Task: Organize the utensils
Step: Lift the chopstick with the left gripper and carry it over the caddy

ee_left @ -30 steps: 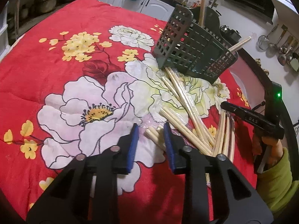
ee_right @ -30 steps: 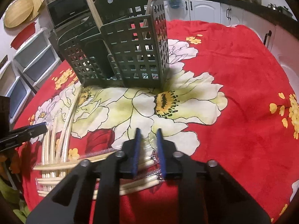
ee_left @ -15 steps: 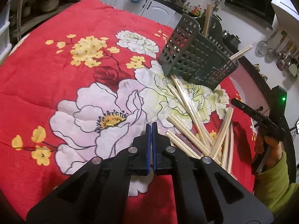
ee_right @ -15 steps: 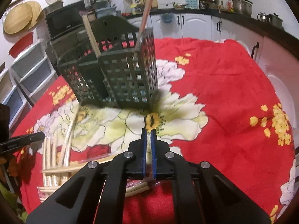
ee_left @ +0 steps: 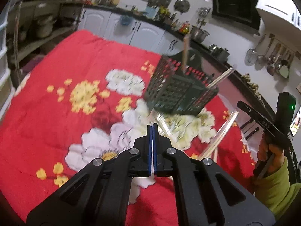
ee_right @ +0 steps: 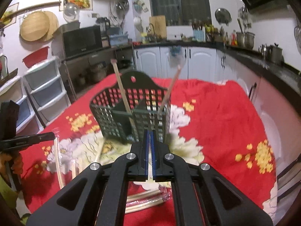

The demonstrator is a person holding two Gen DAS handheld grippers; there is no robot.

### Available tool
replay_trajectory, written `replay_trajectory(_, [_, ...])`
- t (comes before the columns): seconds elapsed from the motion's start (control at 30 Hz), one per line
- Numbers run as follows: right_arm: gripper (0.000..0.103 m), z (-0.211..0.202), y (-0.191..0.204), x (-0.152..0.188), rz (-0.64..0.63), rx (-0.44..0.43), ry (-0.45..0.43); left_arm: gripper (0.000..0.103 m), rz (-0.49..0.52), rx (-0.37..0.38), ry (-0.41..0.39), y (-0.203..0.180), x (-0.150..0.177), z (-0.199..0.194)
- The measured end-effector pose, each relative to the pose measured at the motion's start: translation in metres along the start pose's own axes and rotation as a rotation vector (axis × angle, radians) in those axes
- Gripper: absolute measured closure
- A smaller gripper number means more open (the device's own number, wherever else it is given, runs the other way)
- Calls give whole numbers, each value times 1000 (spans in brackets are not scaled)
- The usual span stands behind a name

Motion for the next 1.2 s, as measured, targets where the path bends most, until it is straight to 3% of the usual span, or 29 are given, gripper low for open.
replay_trajectory(0.6, [101,-54,4,-41,-61,77,-142,103,189,120,-72,-106,-42,-2])
replay_trajectory(1.2, [101,-76,-6,-67,-69,102,-218,103,233,186,-119,-150,-67,2])
Point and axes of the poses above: each gripper's, at about its wrist camera, not at the fingertips, and z roughly the way its jaws point, y to its left, x to its underside, the point moved 10 cm from there along z, roughly the way its jaws point, and after that the axes turned 10 degrees about -z, right-handed, at the moved point
